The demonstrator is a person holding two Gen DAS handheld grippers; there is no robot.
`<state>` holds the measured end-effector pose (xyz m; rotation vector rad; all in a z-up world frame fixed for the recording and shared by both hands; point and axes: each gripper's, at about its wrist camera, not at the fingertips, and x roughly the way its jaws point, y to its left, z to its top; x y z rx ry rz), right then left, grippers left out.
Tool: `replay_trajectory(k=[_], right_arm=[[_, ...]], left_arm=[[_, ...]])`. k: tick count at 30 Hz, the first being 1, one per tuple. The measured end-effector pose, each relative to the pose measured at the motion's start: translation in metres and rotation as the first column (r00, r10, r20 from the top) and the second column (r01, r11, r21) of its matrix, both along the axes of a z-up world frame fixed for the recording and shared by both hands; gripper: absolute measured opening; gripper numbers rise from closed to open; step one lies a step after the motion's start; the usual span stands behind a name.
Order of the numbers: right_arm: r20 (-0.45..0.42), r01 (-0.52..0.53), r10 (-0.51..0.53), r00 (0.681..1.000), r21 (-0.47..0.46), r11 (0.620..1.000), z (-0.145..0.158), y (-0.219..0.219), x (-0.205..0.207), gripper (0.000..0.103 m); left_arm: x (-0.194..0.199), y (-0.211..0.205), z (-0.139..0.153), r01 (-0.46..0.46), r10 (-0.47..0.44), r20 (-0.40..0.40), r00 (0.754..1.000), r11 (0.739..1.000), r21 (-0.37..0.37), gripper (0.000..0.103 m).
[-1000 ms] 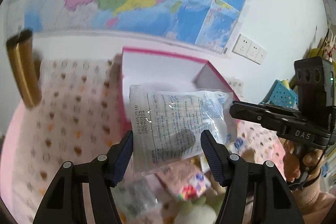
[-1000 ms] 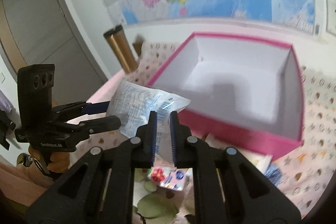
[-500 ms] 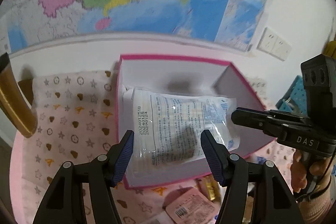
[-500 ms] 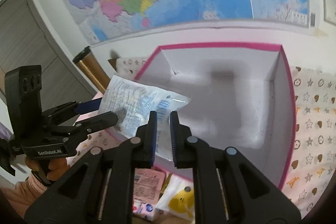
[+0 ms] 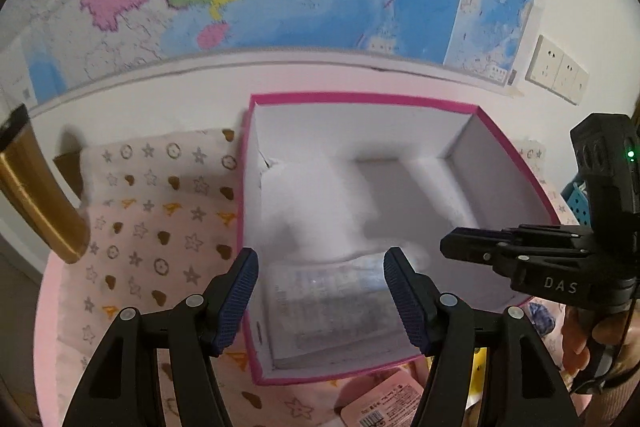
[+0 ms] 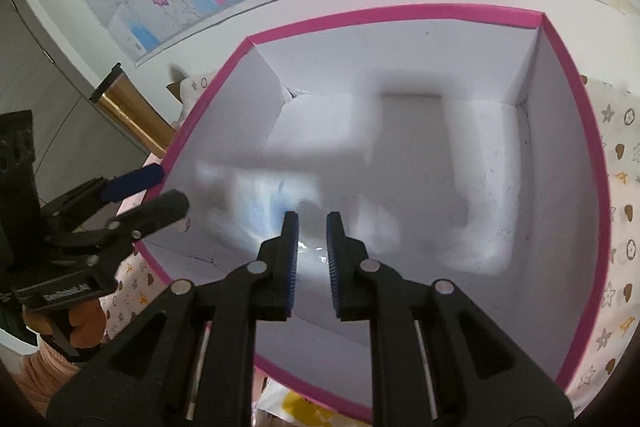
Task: Organize soft objects
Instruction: 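Carry the plastic bag over the pink box and open the left gripper, then grasp the green frog plush with the left gripper and lift it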
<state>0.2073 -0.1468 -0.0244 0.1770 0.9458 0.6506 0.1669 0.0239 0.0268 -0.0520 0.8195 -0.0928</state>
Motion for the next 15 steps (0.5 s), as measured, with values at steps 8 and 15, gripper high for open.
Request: replay_trajectory(k=[8, 15], right_arm=[[0.109, -0.007, 0.006, 0.994, 0.012, 1.0, 0.031, -0.009, -0.031, 0.02], [0.292, -0.088, 0.074, 0.954, 0.035, 0.995, 0.081, -0.019, -0.098, 0.038]], left_arm=[[-0.047, 0.01, 0.023, 0.04, -0.035, 0.093, 0.995, 0.998, -0.057, 0.071], [-0.104, 0.013, 0.02, 0.086, -0.074, 0.12, 0.99, 0.991, -0.101, 0.074]])
